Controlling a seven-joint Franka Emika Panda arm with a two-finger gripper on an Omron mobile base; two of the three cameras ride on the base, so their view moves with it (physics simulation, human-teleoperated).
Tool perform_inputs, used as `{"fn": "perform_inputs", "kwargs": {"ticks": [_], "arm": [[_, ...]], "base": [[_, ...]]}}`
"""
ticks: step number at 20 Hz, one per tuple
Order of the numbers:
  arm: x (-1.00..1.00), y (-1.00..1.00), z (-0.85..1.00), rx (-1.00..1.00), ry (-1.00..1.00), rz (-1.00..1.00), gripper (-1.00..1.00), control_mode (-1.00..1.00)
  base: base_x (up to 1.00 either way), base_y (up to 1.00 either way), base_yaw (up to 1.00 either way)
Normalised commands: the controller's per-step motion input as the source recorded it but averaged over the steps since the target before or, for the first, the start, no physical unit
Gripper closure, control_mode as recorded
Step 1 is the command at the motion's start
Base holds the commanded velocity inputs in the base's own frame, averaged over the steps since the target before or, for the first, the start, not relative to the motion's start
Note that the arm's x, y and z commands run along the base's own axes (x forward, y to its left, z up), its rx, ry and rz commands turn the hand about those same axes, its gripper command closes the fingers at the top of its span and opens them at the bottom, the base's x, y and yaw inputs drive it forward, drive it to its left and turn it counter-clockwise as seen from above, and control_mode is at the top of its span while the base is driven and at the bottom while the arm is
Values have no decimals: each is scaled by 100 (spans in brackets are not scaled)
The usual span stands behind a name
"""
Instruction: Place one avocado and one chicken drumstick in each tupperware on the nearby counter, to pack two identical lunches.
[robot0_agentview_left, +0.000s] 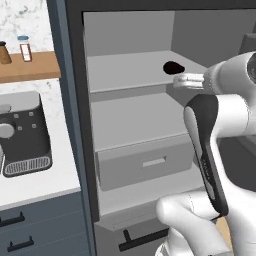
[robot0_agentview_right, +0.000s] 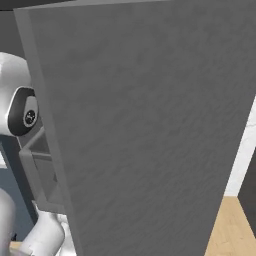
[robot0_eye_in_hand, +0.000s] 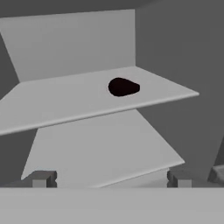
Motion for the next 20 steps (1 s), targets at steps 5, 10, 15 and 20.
{"fn": "perform_inputs", "kwargs": {"ticks": [5, 10, 15, 20], "arm": [[16, 0, 0, 0, 1, -14, -100, -100], [39, 0, 0, 0, 7, -5, -100, -100], [41, -1, 0, 0, 9, 0, -100, -100], [43, -8, 0, 1, 1, 0, -100, -100]], "base": [[0, 0, 0], [0, 0, 0], [0, 0, 0], [0, 0, 0]]}}
